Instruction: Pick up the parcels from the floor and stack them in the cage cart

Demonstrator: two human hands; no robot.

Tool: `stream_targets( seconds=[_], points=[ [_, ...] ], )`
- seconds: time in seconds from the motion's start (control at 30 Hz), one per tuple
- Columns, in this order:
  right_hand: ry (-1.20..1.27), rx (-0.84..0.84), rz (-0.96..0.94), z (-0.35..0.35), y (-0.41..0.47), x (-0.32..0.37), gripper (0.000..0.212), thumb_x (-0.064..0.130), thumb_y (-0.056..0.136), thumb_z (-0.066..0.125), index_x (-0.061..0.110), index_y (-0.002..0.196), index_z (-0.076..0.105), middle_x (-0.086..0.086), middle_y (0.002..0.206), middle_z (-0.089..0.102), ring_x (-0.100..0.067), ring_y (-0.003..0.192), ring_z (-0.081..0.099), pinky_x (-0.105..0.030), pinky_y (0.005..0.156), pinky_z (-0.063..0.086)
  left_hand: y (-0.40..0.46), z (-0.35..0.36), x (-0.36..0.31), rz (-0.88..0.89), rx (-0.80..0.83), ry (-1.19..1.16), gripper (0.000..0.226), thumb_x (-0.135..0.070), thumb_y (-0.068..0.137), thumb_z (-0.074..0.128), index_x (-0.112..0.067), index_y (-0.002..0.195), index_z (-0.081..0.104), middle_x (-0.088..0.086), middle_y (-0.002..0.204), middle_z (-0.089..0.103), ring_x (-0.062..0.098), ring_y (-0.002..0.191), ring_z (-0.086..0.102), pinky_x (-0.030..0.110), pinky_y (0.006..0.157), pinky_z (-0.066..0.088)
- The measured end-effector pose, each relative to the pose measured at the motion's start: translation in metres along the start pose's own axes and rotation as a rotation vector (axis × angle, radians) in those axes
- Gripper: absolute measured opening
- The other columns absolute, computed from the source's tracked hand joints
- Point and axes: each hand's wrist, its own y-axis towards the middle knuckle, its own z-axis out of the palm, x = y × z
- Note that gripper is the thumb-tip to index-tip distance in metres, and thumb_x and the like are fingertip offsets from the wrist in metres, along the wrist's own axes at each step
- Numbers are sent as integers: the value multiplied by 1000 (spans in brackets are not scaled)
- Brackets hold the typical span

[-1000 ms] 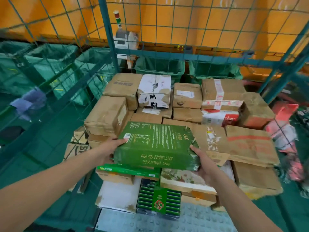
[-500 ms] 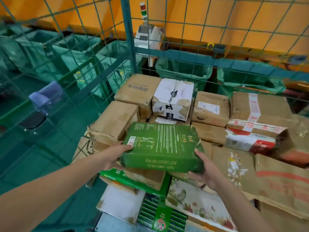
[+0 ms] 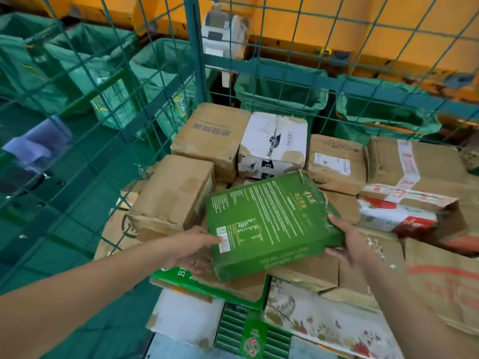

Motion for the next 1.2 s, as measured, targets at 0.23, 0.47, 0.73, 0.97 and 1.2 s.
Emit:
stream_targets(
  seconds=[0.23,0.47,0.73,0.97,1.2],
  points=[
    [-125,69,-40,-7,0,20,57,54,81,73,15,120,64,-14,125,69,-31,111,66,-33,67,59,10,-8,9,-71,61,191,32,-48,100,60,-18,110,64,7,121,69,23,115,66,47,105,53],
    [-80,103,-134,31,14,56,58,56,96,58,17,138,56,-10,138,62,-20,103,62,-38,98,50,1,-10,25,-156,264,372,52,-49,102,55,-19,144,55,2,155,47,25,139,47,47,115,43],
    [-136,96,-70,103,0,-4,91,17,96,69,41,163,12,-2,157,42,-17,100,62,-36,78,56,9,0,24,3,200,319,63,-49,100,58,-31,157,36,-3,154,44,25,143,42,44,118,39],
    [-138,59,-84,112,-6,-16,84,5,96,65,28,161,18,-4,143,56,-16,92,66,-29,66,55,18,-10,29,67,89,170,56,-46,100,59,-33,152,41,2,155,47,18,136,47,43,116,42],
    [-220,102,-109,100,-30,-56,89,22,94,68,50,159,15,4,149,54,-25,118,65,-52,91,60,17,6,44,102,50,103,66,-47,96,67,-46,153,34,-4,162,37,22,145,40,44,116,41]
  ],
)
